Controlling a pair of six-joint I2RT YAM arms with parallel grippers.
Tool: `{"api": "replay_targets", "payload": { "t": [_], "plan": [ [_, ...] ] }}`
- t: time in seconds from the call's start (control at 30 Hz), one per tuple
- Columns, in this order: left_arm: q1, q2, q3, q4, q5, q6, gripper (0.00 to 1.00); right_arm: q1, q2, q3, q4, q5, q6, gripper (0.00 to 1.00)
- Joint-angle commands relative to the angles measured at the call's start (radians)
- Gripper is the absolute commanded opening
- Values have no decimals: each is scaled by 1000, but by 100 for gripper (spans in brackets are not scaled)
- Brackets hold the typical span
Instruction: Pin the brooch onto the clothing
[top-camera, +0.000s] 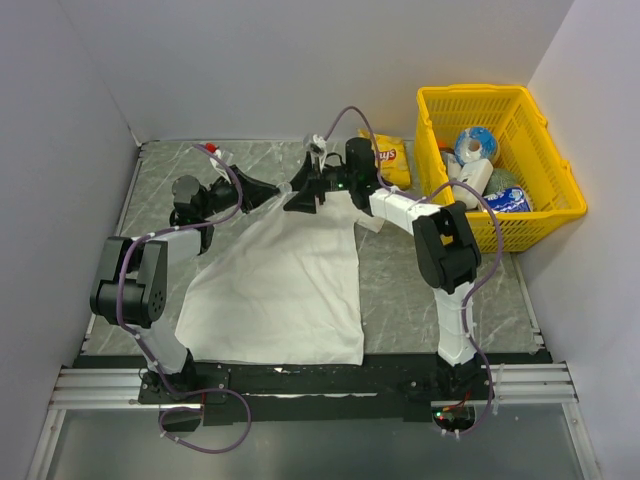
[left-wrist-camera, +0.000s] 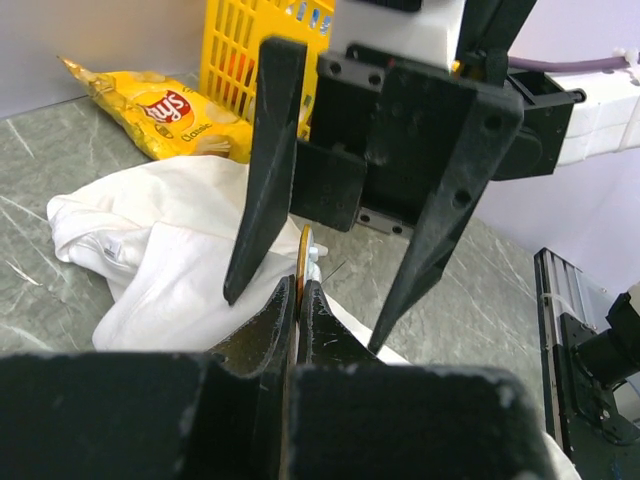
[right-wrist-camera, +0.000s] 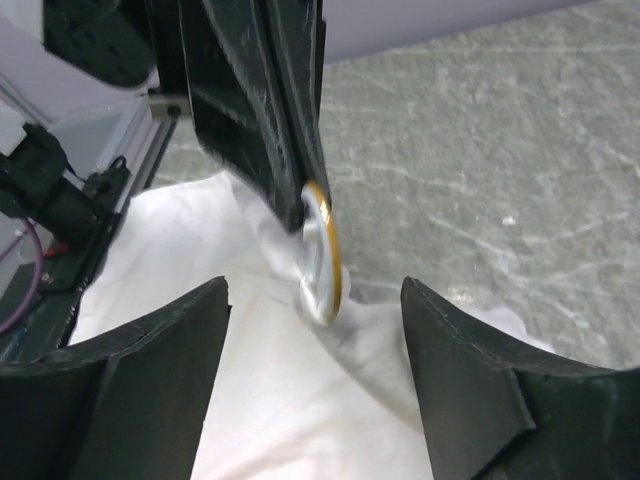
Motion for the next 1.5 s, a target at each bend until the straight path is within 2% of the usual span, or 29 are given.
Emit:
{"api": "replay_targets", "payload": {
  "t": [0.0, 0.27, 0.63, 0.83, 0.9, 1.03, 1.3, 1.47],
  "plan": [
    [-1, -38, 34, 32, 11, 27, 1, -8, -101, -55, -81, 20, -149, 78],
    [-1, -40, 32, 41, 22, 23, 1, -45, -119, -95, -4, 11, -100, 76],
    [-1, -38, 31, 72, 79, 37, 1, -49, -49, -23, 108, -31, 11, 70],
    [-1, -15, 32, 144, 106, -21, 1, -52, -23, -2, 180, -67, 77, 68],
    [-1, -12, 32, 158, 108, -26, 1, -52, -18, 11, 155, -63, 69, 64],
    [-3, -20, 36, 130, 103, -9, 1, -40, -20, 48, 7, -41, -54, 60],
    [-3, -20, 36, 124, 95, -12, 1, -40, 2, 57, 98, -78, 38, 48],
    [-3, -20, 39, 112, 92, -6, 1, -31, -6, 64, 38, -66, -8, 48]
  ]
}}
